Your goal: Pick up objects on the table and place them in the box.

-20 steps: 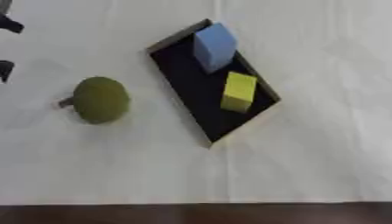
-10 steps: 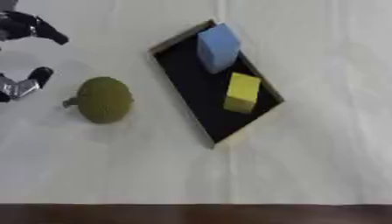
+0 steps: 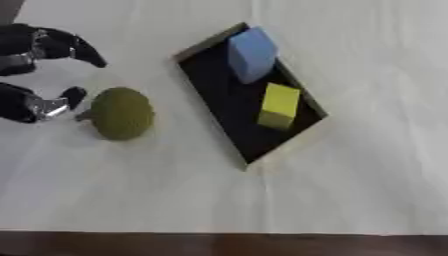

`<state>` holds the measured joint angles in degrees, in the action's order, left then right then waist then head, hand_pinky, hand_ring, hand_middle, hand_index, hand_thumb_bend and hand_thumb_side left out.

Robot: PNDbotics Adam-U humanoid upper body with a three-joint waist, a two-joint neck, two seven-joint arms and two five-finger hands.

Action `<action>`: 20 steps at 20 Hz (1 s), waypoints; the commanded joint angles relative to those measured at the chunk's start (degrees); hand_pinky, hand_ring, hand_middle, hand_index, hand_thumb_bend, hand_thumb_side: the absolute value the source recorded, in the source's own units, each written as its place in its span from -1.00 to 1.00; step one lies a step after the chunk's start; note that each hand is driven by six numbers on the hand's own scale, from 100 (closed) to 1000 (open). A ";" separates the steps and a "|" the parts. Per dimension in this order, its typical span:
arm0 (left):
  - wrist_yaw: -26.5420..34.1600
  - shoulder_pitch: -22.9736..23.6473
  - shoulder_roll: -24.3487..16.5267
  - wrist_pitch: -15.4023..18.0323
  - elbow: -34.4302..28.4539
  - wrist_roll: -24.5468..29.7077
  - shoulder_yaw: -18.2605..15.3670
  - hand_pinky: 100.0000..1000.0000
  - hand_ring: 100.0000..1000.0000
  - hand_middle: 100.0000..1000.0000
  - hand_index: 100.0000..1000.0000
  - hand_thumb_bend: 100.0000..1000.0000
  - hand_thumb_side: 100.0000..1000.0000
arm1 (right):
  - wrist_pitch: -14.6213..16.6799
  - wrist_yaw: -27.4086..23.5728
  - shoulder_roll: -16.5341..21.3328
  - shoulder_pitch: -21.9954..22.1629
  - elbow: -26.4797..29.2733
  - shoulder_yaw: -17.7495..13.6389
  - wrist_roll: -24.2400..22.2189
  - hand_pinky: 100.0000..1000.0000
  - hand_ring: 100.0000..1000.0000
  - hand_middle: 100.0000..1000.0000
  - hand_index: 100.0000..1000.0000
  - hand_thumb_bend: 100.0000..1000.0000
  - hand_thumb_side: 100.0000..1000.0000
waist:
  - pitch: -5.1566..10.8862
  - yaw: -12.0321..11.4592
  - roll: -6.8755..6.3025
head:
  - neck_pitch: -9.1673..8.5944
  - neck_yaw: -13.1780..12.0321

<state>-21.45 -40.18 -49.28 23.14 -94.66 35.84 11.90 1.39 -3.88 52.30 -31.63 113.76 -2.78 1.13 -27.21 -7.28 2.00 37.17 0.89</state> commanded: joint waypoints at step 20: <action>-7.16 -2.21 4.26 1.95 4.52 7.24 2.03 1.00 0.88 0.60 0.88 -0.79 -0.31 | -1.63 -1.38 -1.32 -0.08 0.83 -0.80 -1.60 0.69 0.49 0.17 0.48 -1.00 -0.11 | 1.24 -0.01 -0.14 | -0.85 -0.36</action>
<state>-27.84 -41.46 -44.14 22.70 -89.77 40.78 13.97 -0.13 -4.73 50.01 -31.24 113.76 -2.78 -0.40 -27.23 -7.31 1.93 37.01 0.62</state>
